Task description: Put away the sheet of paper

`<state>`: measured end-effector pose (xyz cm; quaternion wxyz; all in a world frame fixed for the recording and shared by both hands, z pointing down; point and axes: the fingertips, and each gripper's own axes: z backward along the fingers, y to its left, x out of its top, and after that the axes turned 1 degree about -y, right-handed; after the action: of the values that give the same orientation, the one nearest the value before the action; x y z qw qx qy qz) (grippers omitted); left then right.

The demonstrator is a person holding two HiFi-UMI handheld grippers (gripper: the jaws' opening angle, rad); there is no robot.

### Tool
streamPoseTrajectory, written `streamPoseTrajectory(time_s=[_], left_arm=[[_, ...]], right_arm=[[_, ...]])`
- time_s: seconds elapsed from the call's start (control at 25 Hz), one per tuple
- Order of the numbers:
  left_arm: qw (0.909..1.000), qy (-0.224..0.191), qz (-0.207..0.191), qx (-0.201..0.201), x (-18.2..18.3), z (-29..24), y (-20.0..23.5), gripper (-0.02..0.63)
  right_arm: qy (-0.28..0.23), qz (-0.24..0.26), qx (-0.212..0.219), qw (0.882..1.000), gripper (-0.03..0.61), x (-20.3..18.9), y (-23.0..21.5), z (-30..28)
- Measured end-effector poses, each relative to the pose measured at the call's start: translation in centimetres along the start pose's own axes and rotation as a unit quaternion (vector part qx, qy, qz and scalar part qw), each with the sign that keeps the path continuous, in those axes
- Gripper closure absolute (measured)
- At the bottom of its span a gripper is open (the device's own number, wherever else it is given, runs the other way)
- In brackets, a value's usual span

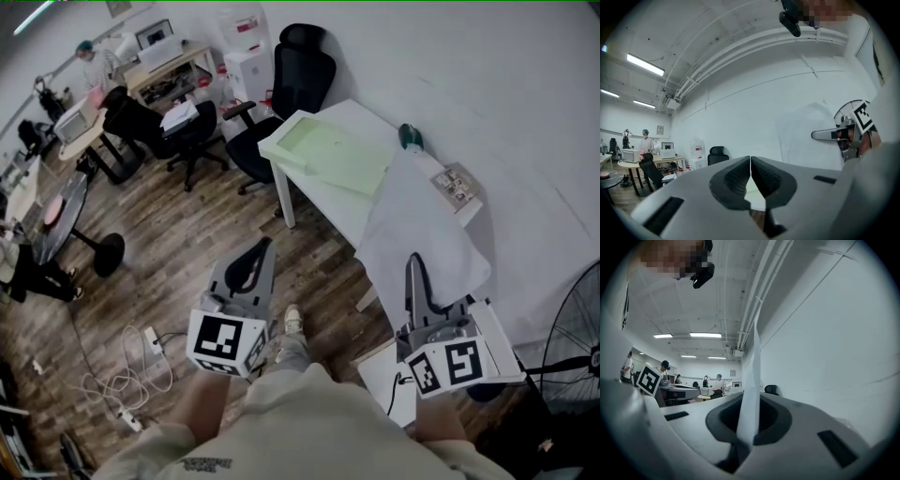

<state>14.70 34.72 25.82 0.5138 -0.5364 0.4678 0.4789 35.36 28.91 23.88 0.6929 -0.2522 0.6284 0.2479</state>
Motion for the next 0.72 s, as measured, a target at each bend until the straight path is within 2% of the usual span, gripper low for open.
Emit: streamPoseTrajectory(time_s=[0.36, 0.72], left_arm=[[0.9999, 0.01, 0.008, -0.003, -1.1, -3.7, 3.1, 0.592], [0.9995, 0.023, 0.013, -0.017, -2.8, -10.3, 8.0, 0.592]], right_arm=[[0.017, -0.007, -0.006, 1.0, 0.555, -1.7, -1.1, -5.0], [0.049, -0.018, -0.023, 0.998, 0.555, -4.8, -3.3, -13.2]])
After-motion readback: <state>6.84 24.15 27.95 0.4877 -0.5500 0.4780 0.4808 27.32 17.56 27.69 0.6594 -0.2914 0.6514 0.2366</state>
